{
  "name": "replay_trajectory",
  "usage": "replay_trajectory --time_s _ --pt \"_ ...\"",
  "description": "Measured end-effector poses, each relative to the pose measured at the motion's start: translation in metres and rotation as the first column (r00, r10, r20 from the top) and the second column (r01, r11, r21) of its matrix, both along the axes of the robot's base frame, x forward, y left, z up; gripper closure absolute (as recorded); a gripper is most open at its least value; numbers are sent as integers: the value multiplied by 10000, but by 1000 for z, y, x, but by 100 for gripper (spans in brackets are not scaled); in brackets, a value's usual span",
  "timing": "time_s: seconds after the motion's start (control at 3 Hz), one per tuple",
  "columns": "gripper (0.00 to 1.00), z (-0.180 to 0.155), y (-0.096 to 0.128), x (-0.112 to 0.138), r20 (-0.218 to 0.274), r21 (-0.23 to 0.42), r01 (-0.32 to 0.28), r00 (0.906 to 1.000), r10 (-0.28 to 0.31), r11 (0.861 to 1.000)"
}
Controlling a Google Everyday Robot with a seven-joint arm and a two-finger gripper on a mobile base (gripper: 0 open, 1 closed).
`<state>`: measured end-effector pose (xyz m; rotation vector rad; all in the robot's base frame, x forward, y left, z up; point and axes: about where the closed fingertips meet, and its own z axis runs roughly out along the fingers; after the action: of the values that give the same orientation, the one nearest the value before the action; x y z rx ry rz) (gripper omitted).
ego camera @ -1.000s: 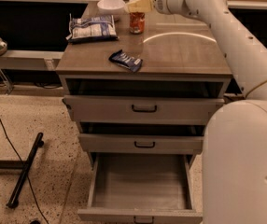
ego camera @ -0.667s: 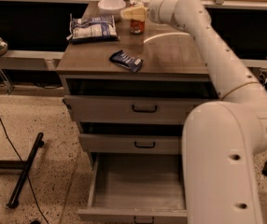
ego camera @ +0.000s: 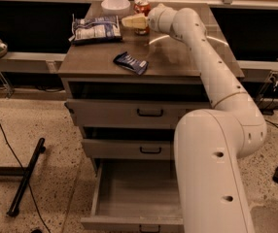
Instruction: Place coke can into bottom drawer
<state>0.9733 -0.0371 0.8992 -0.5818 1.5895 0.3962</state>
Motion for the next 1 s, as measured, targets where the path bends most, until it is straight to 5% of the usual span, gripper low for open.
replay_trajectory --time_s 1.0 --pt "78 -5 10 1 -63 1 -107 9999 107 9999"
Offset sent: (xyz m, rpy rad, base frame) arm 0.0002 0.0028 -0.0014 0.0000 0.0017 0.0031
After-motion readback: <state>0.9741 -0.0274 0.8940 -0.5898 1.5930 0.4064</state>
